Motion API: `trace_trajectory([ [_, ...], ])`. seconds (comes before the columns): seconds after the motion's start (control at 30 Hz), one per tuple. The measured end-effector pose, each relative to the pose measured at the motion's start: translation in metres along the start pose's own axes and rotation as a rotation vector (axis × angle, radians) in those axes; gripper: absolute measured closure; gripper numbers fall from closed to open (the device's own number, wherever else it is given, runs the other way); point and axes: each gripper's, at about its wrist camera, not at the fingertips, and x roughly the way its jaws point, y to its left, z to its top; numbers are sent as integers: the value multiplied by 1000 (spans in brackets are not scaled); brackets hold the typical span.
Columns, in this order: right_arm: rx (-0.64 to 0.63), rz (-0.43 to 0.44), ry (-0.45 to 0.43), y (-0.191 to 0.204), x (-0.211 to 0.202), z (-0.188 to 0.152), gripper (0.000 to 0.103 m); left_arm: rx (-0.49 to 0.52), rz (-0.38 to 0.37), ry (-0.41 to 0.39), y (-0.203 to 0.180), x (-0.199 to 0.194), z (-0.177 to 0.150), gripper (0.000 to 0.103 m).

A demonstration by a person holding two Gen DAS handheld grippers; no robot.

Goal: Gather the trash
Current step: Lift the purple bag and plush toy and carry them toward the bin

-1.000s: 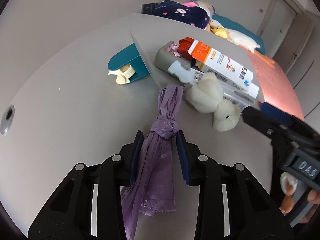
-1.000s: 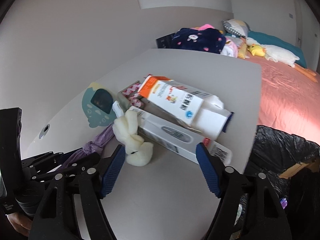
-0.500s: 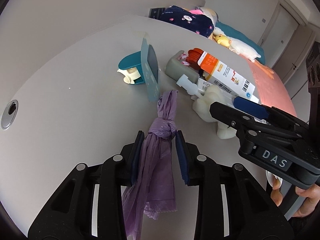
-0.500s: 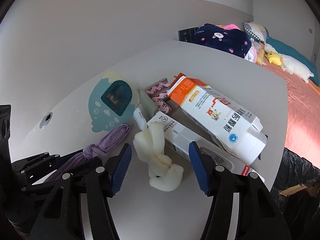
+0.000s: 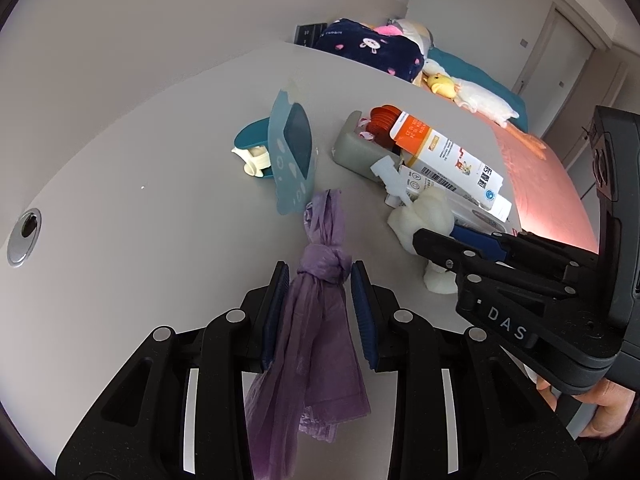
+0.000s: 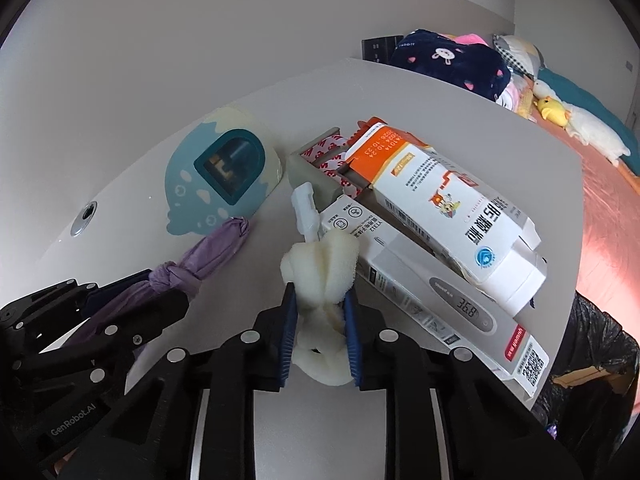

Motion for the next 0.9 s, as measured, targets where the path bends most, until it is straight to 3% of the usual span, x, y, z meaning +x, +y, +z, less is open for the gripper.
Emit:
trace_trajectory([
  [0.33,52,13,-76,-11,-40,-12,80,51,-26,-39,-19,-20,2,71],
  [0.47,75,19,-103,-19,-57,-17,80,78,-28,-48,-26,-26,2,80],
  [0.53,79,21,-116,-24,-66,-19,80,98,-10,-39,-28,-25,1,80],
  [0.63,88,26,-136,-32,-79,-24,80,141,79,-55,-32,-27,-5,79],
  [0.67,92,29,-140,-33,-81,-25,80,152,95,-49,-33,-25,-6,70],
  [0.7,96,31,-144,-33,-83,-27,80,156,113,-47,-33,-24,-8,53],
  [0.73,98,32,-147,-35,-85,-28,80,159,120,-43,-33,-21,-10,46],
  [0.9,112,42,-159,-40,-92,-32,80,155,133,5,-29,-4,-16,44],
])
